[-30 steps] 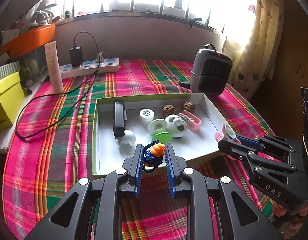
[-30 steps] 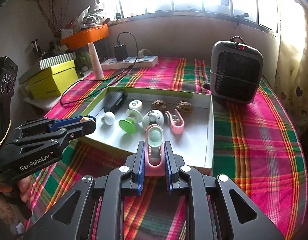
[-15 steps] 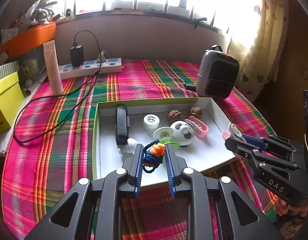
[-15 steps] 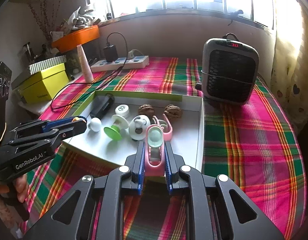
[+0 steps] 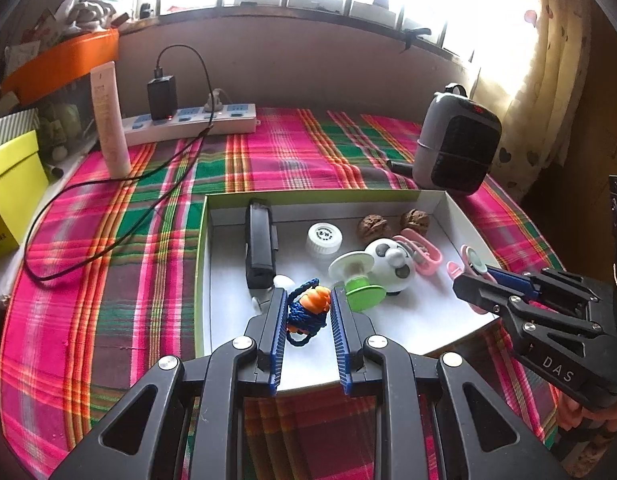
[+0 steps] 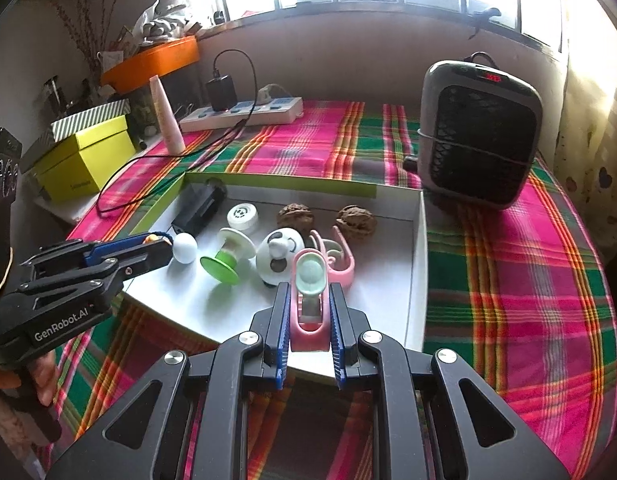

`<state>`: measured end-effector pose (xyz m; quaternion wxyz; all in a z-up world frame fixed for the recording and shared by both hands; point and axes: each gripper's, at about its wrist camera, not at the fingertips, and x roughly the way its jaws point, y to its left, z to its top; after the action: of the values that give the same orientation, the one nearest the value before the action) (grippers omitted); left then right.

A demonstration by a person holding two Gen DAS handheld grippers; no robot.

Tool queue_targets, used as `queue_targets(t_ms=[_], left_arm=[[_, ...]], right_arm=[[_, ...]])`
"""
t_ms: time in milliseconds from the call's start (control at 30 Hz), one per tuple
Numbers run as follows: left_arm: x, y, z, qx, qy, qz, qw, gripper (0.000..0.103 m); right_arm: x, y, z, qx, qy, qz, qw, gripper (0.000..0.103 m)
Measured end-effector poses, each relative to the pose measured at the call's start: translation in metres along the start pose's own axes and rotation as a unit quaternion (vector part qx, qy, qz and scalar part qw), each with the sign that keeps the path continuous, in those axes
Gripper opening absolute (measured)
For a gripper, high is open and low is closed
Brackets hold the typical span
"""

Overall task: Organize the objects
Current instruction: 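Carry the toy in the left tool and pink clip in the right tool into the tray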

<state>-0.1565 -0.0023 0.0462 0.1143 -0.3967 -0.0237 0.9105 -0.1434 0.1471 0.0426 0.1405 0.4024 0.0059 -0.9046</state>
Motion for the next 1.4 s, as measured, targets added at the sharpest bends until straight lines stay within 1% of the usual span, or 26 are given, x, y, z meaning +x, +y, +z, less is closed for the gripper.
queue_targets(t_ms=[300, 767, 1400], left_arm=[[0.012, 0.000, 0.001, 0.002, 0.012, -0.002, 0.9999, 0.020], [0.028, -0.003, -0.001, 0.007, 0.031, -0.001, 0.9995, 0.020], [0.039, -0.005, -0.003, 0.012, 0.041, 0.001, 0.9991, 0.020]], right_arm=[[0.014, 0.002, 0.003, -0.006, 0.024, 0.009, 1.000, 0.018], [0.027, 0.002, 0.003, -0.015, 0.051, -0.003, 0.999, 0.018], [0.033, -0.002, 0.004, -0.014, 0.057, -0.006, 0.998, 0.018]])
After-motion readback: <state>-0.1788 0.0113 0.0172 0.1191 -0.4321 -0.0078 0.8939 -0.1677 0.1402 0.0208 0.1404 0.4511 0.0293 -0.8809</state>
